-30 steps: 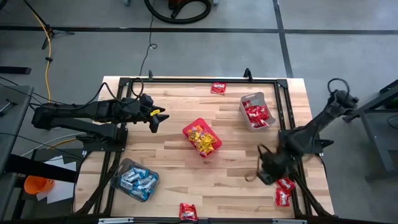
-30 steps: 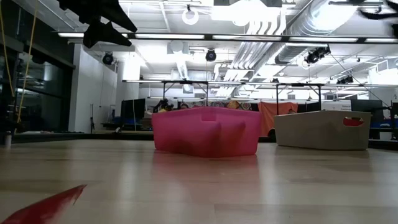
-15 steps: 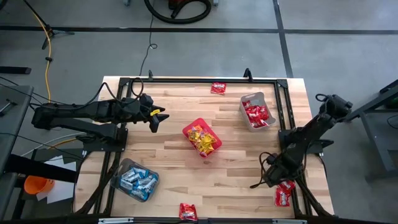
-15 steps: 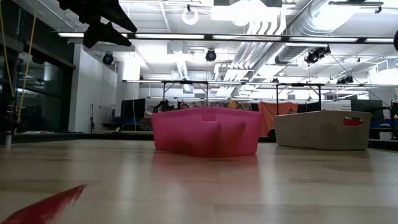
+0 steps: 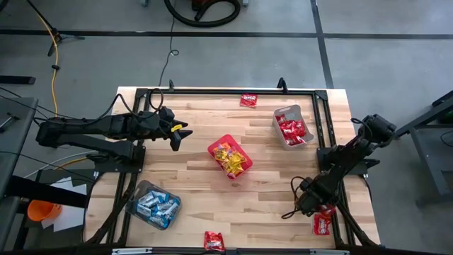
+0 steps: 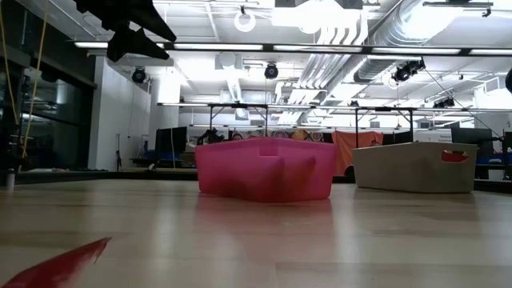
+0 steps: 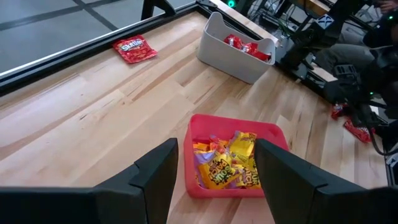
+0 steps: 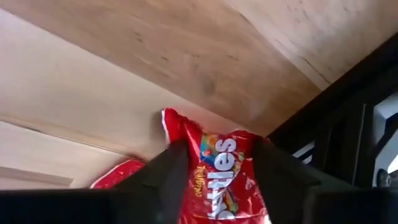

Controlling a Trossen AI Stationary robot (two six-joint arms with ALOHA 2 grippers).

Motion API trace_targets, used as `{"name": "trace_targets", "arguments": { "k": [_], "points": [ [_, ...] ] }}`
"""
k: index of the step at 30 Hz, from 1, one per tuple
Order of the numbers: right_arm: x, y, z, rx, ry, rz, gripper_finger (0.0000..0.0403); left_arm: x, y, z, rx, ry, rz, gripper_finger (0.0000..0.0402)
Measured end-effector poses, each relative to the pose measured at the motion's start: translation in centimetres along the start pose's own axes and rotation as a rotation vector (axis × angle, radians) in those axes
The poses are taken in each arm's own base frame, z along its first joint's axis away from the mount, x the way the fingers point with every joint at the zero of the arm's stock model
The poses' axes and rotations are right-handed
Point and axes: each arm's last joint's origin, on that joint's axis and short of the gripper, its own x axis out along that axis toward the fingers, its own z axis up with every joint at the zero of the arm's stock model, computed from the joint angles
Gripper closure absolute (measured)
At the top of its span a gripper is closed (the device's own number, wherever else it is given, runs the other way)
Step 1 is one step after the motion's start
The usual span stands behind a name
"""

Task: Sort candy
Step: Put the red candy into the gray bin

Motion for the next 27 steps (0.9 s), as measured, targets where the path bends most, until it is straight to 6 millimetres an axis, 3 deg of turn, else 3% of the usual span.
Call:
{"name": "trace_targets", "arguments": {
  "k": [6,11,15,19,23,27],
  "points": [
    [-0.3,0.0,-0.1,-0.037,-0.022,0.017,0.0384,0.0,0.0,0.0,0.001,0.002,-0.003,0.0202],
    [-3.1,0.1,-0.3,-0.045,-0.129,0.099,0.0389,0.0,-0.1,-0.1,0.001,0.020,-0.033,0.0202],
    [-8.3,-0.4,-0.8,-0.108,-0.309,0.230,0.0396,0.0,-0.2,0.0,0.022,0.017,-0.050,0.0202],
    [-13.6,-1.7,-1.1,-0.145,-0.605,0.393,0.0401,0.0,-0.5,0.5,0.045,-0.036,-0.080,0.0202],
    [-17.2,-2.7,0.0,-0.104,-0.885,0.523,0.0401,-0.1,-0.9,1.3,0.054,-0.116,-0.122,0.0202],
    [-19.5,-1.8,2.4,-0.177,-1.059,0.570,0.0402,-0.2,-1.3,1.9,0.066,-0.175,-0.161,0.0202]
  ]
}}
